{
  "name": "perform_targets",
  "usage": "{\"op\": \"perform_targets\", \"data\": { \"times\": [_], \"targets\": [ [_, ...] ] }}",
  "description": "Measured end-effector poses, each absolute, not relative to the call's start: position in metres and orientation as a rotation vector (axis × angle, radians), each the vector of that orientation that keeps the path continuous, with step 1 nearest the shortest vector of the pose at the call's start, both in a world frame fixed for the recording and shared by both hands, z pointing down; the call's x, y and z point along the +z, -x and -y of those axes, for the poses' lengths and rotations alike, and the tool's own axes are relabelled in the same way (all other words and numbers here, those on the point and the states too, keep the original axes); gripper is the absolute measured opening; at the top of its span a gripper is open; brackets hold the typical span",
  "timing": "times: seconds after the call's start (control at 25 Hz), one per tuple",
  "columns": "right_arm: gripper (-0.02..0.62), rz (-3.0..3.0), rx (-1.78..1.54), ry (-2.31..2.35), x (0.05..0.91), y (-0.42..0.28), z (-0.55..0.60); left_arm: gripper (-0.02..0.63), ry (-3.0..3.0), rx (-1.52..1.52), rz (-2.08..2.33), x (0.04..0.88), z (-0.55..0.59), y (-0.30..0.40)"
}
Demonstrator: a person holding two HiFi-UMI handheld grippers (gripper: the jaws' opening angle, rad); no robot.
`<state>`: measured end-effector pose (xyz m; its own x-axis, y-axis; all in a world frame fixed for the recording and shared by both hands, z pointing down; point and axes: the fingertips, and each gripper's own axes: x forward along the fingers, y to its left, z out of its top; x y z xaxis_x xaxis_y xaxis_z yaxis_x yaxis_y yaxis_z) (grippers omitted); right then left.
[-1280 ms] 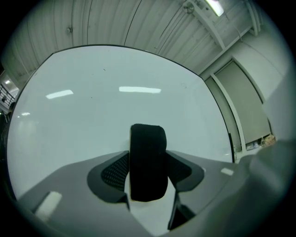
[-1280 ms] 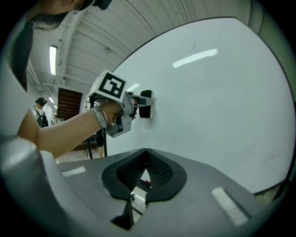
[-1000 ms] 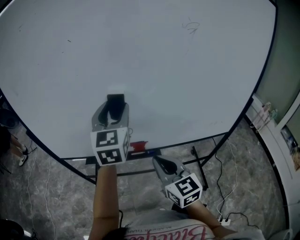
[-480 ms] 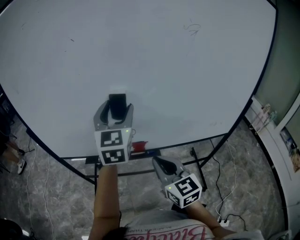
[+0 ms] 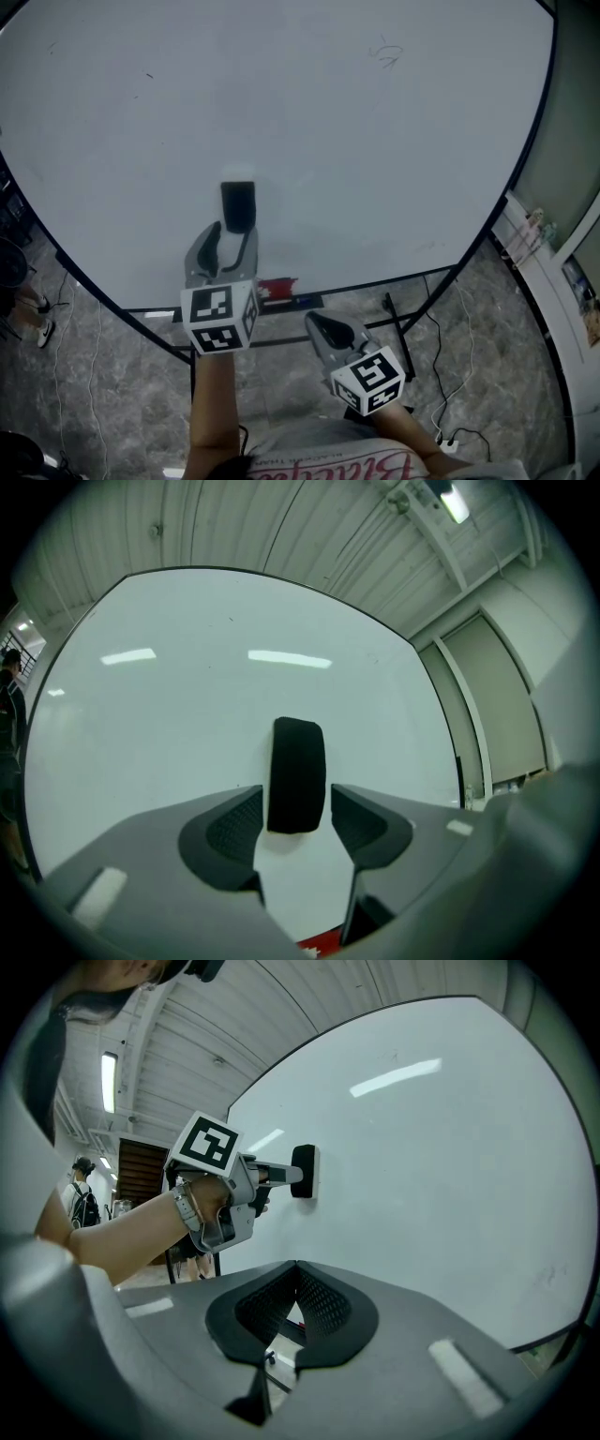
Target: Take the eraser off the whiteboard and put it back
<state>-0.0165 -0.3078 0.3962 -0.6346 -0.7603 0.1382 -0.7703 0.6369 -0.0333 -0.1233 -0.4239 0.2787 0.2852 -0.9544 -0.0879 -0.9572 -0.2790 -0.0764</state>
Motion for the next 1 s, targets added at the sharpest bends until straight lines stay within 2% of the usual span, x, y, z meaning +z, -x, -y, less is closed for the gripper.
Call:
{"op": "perform_targets", "data": {
  "times": [0.2,0.36,1.0],
  "targets": [
    [0.002,2.746,0.12,-1.256,0.396,0.02,0.305,0.131,2.478,0.091,-1.815,0.295,0.398,0.127],
    [0.002,2.762,0.102,-1.24,0.393,0.023,0.302,0.001,2.454,0.171,-1.816,0.302,0.375,0.131],
    [0.0,2.76,0.028,-1.295,0.384,0.018,0.294,0.0,2.6,0.17,-1.748,0.355,0.321,0.116]
  ]
}}
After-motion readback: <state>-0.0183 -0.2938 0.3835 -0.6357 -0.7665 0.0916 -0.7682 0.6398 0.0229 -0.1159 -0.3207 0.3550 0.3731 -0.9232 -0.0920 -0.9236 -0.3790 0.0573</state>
